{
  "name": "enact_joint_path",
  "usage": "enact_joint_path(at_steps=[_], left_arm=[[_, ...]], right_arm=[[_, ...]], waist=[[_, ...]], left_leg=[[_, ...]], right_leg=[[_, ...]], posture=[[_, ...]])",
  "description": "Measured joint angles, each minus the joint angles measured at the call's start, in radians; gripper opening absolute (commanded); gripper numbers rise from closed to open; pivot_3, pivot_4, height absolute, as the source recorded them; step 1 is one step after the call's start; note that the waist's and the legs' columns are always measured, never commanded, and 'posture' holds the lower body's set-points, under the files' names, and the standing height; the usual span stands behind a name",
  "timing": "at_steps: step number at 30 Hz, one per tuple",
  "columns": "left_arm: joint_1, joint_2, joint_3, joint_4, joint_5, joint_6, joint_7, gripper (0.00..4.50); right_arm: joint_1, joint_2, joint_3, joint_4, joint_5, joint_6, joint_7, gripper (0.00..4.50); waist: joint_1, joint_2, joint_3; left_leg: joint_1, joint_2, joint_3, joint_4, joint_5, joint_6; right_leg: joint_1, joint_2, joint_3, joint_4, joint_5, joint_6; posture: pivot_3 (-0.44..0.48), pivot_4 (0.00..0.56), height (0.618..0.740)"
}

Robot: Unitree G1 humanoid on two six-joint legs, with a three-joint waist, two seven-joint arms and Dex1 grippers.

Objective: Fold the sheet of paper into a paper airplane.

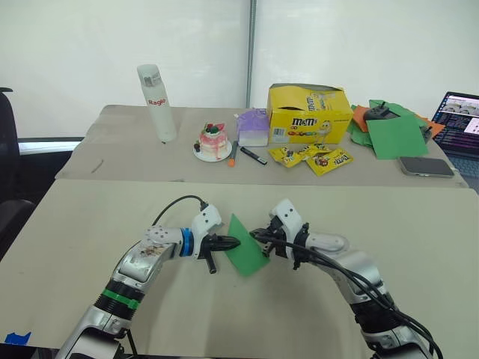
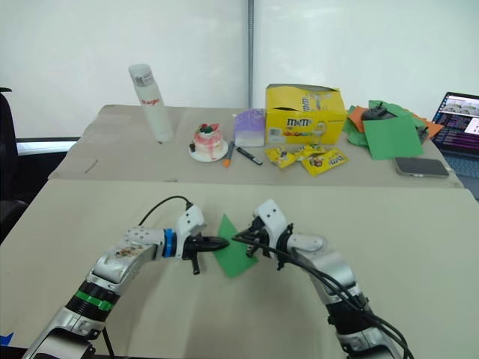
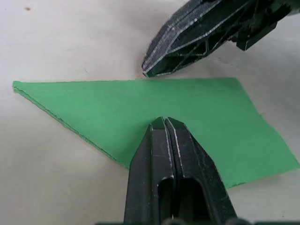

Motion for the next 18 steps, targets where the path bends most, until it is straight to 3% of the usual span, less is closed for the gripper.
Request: enact_joint_path(at_steps=[10, 18], left_arm=[[-0.004, -0.005, 0.003, 0.001, 0.002, 0.006, 0.013, 0.04], [0.000, -0.004, 0.009, -0.010, 0.002, 0.025, 0.022, 0.04]], right_arm=[[-0.206, 0.080, 0.051, 0.292, -0.072, -0.124, 0.033, 0.00], [-0.207, 0.086, 0.070, 0.350, -0.107, -0.191, 0.077, 0.00]], waist=[[-0.002, 0.000, 0.000], [-0.003, 0.000, 0.000]], left_leg=[[0.001, 0.000, 0.001, 0.000, 0.000, 0.000], [0.002, 0.001, 0.001, 0.000, 0.000, 0.000]], right_leg=[[0.000, 0.001, 0.000, 0.001, 0.000, 0.000], [0.000, -0.001, 0.000, 0.002, 0.000, 0.000]], posture=[[0.000, 0.150, 0.738], [0.000, 0.150, 0.738]])
